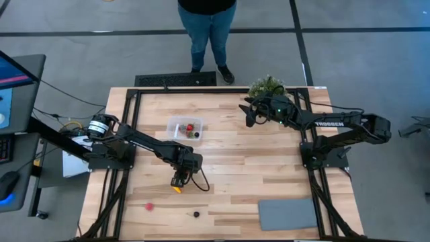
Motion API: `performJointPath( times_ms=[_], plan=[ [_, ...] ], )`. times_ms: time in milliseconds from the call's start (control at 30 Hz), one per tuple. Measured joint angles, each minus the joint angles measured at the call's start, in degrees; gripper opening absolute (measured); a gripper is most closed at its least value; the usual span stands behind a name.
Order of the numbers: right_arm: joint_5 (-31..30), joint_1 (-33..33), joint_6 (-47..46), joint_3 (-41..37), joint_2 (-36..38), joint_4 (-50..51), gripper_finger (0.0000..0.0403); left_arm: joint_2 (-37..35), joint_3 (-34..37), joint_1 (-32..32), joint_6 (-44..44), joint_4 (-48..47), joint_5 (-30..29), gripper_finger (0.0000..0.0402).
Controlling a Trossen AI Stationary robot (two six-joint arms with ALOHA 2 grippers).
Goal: Pick and placing Produce into tupperware
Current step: Put the strawberry into the transparent bin
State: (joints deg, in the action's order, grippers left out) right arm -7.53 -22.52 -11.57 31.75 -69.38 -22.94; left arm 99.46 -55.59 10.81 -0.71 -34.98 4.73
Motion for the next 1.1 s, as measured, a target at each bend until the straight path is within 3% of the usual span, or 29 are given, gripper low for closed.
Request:
performJointPath(
  times_ms=[333, 500, 1100],
  plan=[
    [0.00, 0.00, -0.01, 0.00, 0.00, -0.02, 0.0244, 0.02, 0.00, -0.84, -0.15, -0.02, 1.10, 0.0131],
    [0.00, 0.00, 0.00, 0.00, 0.00, -0.19, 0.0244, 0.02, -0.05, -1.96, -0.44, -0.61, 1.27, 0.0139],
    [-0.02, -1.33, 2.43, 0.00, 0.00, -5.23, 0.0244, -0.22, -8.99, -9.42, 5.47, -17.01, -1.55, 0.0131]
  ],
)
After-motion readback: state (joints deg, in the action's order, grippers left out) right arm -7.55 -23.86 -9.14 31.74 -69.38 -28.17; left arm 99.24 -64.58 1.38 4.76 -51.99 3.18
